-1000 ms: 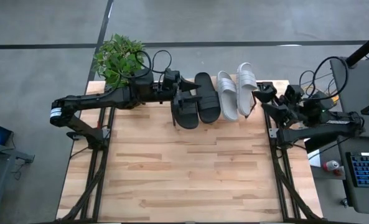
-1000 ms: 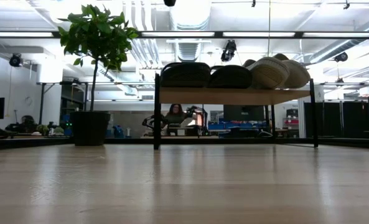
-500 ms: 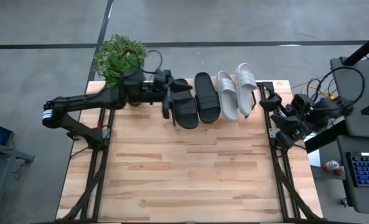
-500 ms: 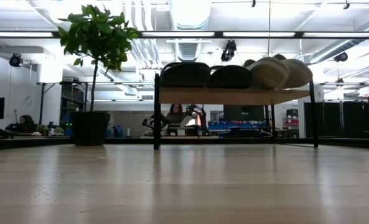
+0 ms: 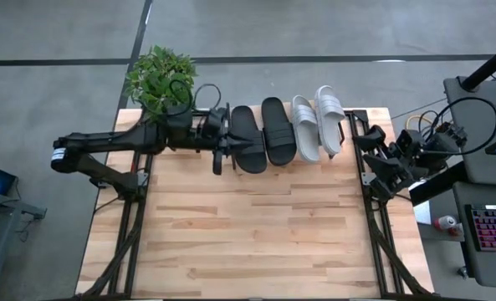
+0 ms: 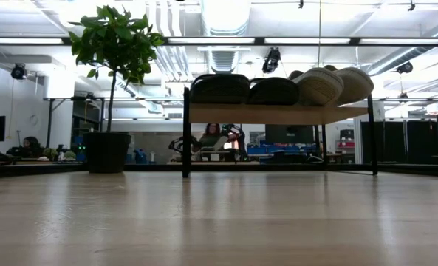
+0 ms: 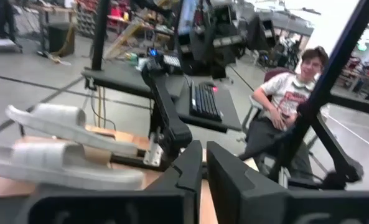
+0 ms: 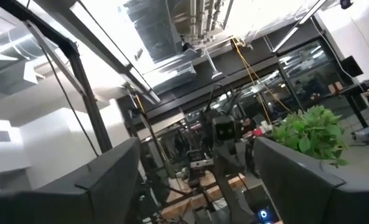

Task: Pick and place slides into the shelf
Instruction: Return to Home Position

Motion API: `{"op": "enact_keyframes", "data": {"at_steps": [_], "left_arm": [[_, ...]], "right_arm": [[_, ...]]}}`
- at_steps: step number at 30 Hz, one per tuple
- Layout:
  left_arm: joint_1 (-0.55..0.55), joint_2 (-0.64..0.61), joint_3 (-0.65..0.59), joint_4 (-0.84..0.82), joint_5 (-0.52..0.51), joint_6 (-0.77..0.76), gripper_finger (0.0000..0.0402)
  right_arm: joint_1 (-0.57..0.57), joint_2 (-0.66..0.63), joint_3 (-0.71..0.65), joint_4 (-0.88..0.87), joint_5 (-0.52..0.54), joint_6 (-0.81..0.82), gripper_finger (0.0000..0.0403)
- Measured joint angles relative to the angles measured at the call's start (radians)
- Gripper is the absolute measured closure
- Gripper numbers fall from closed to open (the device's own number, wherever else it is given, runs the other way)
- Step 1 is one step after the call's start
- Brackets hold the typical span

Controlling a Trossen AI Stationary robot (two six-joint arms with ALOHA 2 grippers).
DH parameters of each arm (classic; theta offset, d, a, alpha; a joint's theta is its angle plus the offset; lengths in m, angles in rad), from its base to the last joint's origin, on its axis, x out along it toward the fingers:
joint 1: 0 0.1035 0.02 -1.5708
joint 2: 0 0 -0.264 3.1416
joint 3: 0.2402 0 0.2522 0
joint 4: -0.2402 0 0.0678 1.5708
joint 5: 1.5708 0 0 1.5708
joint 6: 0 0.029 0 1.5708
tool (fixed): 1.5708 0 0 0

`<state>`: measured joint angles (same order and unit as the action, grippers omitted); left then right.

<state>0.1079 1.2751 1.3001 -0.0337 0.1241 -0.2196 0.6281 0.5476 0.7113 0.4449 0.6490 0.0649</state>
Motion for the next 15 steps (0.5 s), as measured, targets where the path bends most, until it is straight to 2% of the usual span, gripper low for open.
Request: {"op": "enact_keyframes", "data": {"at_steps": [2, 5, 12, 13, 15], "left_arm": [[-0.012, 0.000, -0.015, 0.000, 0.001, -0.001, 0.0396], [-0.023, -0.004, -0.021, 0.007, 0.002, 0.000, 0.0400], [-0.025, -0.091, -0.077, 0.008, -0.005, 0.033, 0.0401], [-0.025, -0.109, -0.090, 0.008, -0.012, 0.034, 0.0401], [-0.025, -0.146, -0.123, 0.011, -0.029, 0.022, 0.0401]], "right_arm": [[0.000, -0.001, 0.000, -0.001, -0.002, -0.011, 0.0119], [0.000, -0.007, 0.000, 0.002, -0.036, -0.017, 0.0177], [0.000, -0.011, -0.001, 0.000, -0.102, -0.100, 0.0361], [0.000, -0.011, -0.001, 0.001, -0.101, -0.117, 0.0378], [-0.001, -0.019, -0.002, 0.001, -0.098, -0.134, 0.0386]]}}
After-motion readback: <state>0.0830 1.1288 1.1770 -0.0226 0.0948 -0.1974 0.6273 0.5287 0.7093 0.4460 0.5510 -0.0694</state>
